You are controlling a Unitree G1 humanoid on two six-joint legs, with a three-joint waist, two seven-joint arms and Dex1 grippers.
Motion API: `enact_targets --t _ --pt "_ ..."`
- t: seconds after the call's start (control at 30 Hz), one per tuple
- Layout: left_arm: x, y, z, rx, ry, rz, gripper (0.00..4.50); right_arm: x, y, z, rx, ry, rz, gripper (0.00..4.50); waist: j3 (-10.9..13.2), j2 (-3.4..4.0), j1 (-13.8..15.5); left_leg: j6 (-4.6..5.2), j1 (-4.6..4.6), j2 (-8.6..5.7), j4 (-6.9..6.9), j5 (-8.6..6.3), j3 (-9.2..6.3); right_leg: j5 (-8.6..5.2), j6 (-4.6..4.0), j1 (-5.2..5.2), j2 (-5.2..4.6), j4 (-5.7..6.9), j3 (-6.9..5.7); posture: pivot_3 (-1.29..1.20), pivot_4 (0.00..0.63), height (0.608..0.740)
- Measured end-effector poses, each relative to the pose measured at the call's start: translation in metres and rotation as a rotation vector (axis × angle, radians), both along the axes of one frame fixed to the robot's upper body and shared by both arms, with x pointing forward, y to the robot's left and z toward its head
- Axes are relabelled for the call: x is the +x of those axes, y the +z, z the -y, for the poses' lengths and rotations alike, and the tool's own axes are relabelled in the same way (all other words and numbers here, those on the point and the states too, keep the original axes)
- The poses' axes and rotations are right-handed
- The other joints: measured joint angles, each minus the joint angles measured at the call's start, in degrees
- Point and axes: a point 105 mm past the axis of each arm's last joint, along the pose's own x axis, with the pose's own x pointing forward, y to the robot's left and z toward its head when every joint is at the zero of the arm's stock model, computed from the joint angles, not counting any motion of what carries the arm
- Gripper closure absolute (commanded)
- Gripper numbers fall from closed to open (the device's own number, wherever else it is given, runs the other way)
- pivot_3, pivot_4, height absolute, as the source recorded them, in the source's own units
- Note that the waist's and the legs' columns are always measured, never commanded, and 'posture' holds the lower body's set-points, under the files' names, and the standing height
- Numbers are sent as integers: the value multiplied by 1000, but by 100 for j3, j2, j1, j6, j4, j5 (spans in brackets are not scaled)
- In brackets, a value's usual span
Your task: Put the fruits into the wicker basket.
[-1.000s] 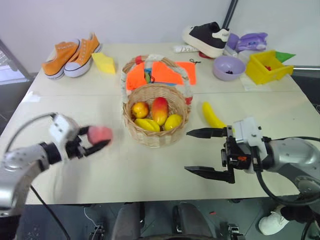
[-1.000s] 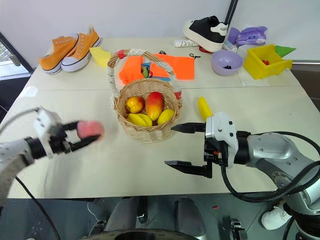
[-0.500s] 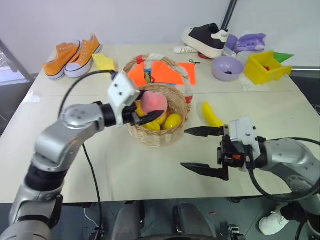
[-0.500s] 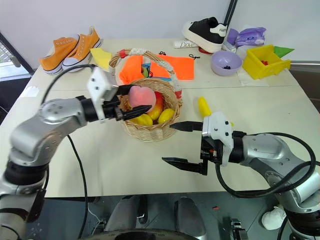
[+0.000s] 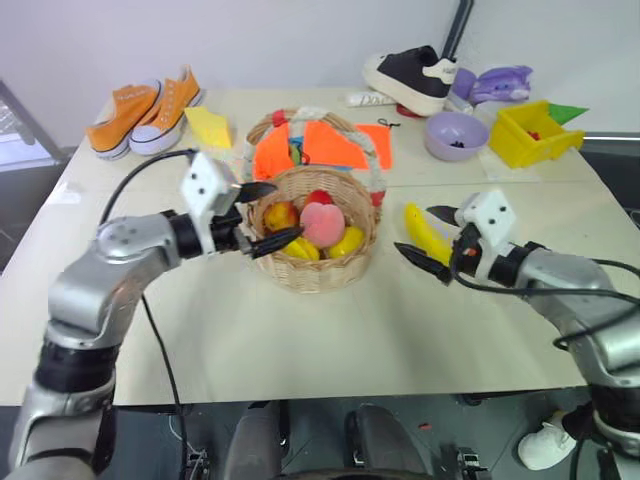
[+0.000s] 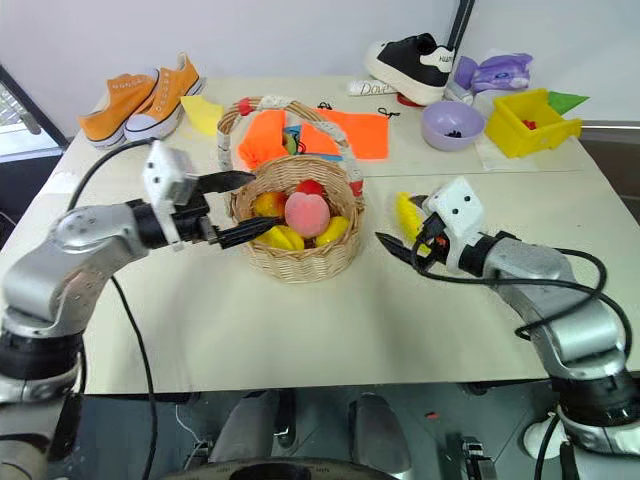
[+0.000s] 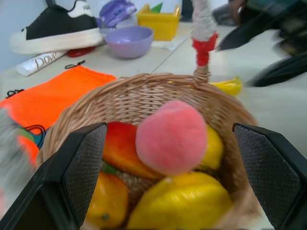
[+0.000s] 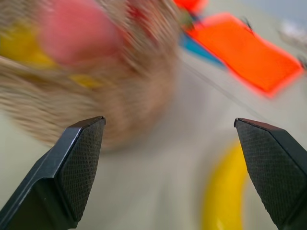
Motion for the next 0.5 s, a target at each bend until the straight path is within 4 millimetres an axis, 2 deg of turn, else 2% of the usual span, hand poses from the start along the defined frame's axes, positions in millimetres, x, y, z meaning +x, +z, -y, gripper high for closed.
enact_targets --t 0.1,0.2,0.33,0.43,0.5 --pt "-26 -8 3 22 -94 -28 18 18 -18 13 17 -116 -60 0 0 2 11 0 0 -2 1 0 4 0 0 2 -4 0 2 0 150 733" --pt "-45 -10 12 28 -172 -38 18 29 -32 19 34 -181 -114 0 1 3 23 1 0 -2 2 0 4 0 0 4 -5 0 2 0 150 733" --pt "-54 -12 20 73 -203 -25 18 33 -50 35 3 -262 -186 0 1 4 17 1 0 -3 1 -1 4 0 -1 3 -4 1 2 0 150 733" --pt "-55 -16 27 99 -212 -21 0 33 -58 40 -5 -285 -223 876 1 4 8 2 0 -3 0 -1 4 0 0 2 -2 1 3 0 150 733" --pt "-55 -18 32 119 -218 -14 0 32 -60 39 -4 -284 -239 1864 1 4 2 2 0 -2 0 -1 4 0 0 2 1 2 3 0 150 733"
